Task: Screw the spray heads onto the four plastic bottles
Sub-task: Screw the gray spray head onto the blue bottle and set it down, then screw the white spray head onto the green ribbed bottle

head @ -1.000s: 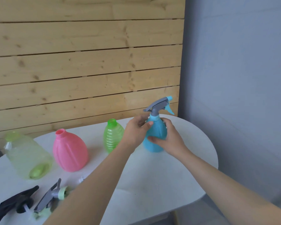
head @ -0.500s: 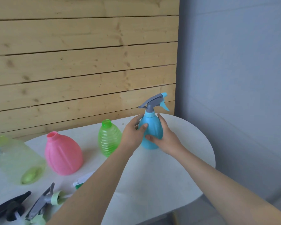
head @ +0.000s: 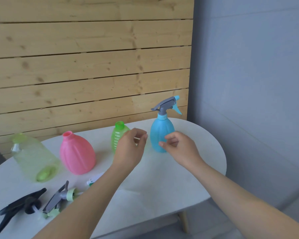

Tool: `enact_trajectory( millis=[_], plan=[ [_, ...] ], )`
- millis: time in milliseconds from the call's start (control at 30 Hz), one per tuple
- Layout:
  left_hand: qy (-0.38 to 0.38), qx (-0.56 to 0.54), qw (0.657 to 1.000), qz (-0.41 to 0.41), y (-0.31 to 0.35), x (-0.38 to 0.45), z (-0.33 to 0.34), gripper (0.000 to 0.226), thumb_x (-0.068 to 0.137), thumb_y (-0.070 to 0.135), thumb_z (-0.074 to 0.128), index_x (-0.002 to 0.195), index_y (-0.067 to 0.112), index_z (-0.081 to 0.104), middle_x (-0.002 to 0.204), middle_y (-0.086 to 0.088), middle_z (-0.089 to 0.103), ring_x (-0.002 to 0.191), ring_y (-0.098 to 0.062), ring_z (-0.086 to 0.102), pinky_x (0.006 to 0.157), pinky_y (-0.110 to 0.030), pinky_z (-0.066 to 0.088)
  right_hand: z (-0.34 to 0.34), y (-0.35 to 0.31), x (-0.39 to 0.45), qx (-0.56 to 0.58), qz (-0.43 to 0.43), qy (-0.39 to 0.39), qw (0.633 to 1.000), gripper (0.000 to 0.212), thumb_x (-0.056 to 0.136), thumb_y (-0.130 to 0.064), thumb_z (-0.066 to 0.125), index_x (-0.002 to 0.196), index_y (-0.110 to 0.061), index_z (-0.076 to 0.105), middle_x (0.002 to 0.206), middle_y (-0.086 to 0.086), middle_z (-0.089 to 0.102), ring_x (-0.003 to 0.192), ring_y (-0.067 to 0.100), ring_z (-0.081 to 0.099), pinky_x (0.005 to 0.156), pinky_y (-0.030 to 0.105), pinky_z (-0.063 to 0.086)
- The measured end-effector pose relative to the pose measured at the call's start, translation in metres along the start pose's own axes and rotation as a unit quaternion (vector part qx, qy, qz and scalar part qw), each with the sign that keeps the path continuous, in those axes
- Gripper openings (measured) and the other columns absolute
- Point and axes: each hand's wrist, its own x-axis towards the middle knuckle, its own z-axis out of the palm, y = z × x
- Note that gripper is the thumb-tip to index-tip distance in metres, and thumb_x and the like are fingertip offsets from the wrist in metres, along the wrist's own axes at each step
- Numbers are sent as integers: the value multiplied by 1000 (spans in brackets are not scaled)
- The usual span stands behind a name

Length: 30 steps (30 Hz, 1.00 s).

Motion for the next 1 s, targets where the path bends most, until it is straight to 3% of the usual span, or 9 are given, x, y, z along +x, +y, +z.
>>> enact_trajectory(
  millis=[100, 200, 367, 467, 633, 700, 767, 867, 1000],
  plan=[
    [-54, 63, 996, -31, -11, -20, -22, 11, 90, 21, 56, 92, 21, 67, 89, 9, 67, 74, -3, 58, 59, -9, 41, 11, -12, -17, 17, -21, -88, 996, 26, 76, -34, 73, 96, -18, 68, 91, 0, 69, 81, 11, 63, 66, 11, 44],
    [-112, 154, 981, -48, -29, -40, -41, 18, 90, 25, 57, 102, 21, 69, 107, 0, 68, 98, -17, 60, 84, -27, 47, 27, -16, -30, -4, -39, -149, 988, 23, 76, -34, 73, 94, -20, 69, 90, 1, 69, 76, 7, 60, 61, 5, 42],
    [-181, 273, 938, -114, -59, -54, -64, 39, 91, 42, 52, 128, 32, 53, 137, -2, 48, 127, -25, 40, 103, -36, 28, 47, -17, -37, -38, -44, -206, 977, 27, 74, -33, 75, 96, -19, 68, 82, -6, 65, 76, 9, 61, 74, 22, 49],
    [-210, 304, 921, -125, -74, -54, -70, 46, 91, 47, 49, 135, 34, 46, 140, -1, 46, 129, -25, 37, 101, -37, 25, 55, -17, -36, -60, -46, -223, 972, 31, 74, -37, 74, 101, -22, 67, 87, -6, 64, 76, 5, 59, 73, 20, 46],
    [-215, 216, 942, -138, -85, -48, -80, 51, 83, 50, 61, 131, 33, 53, 133, 3, 53, 116, -26, 54, 100, -36, 36, 69, -19, -31, -67, -29, -269, 960, 34, 76, -39, 71, 105, -22, 67, 102, 2, 68, 91, 11, 62, 84, 25, 48],
    [-232, 145, 950, -151, -88, -47, -83, 55, 82, 45, 65, 132, 29, 52, 134, 3, 53, 108, -27, 61, 96, -36, 45, 74, -20, -28, -73, -28, -268, 960, 35, 76, -41, 71, 105, -22, 67, 101, 2, 68, 90, 11, 62, 82, 24, 48],
    [-232, 136, 954, -134, -90, -45, -84, 55, 80, 41, 69, 131, 26, 54, 137, 1, 52, 116, -23, 56, 97, -34, 44, 76, -22, -22, -73, -28, -248, 965, 36, 76, -42, 71, 105, -21, 66, 95, -2, 67, 86, 10, 62, 77, 23, 47],
    [-168, 123, 971, -120, -93, -41, -90, 62, 73, 44, 74, 129, 26, 54, 132, 2, 51, 117, -16, 51, 91, -29, 42, 84, -27, -9, -89, -43, -139, 985, 38, 75, -41, 72, 101, -16, 59, 80, -8, 60, 80, 14, 60, 64, 20, 43],
    [-97, 148, 980, -90, -93, -41, -101, 71, 68, 47, 76, 131, 25, 51, 116, 3, 44, 95, -13, 51, 77, -24, 36, 98, -34, 13, -76, -35, -57, 995, 75, 69, -42, 76, 124, -8, 39, 119, 14, 51, 107, 28, 54, 83, 31, 41]
  ],
)
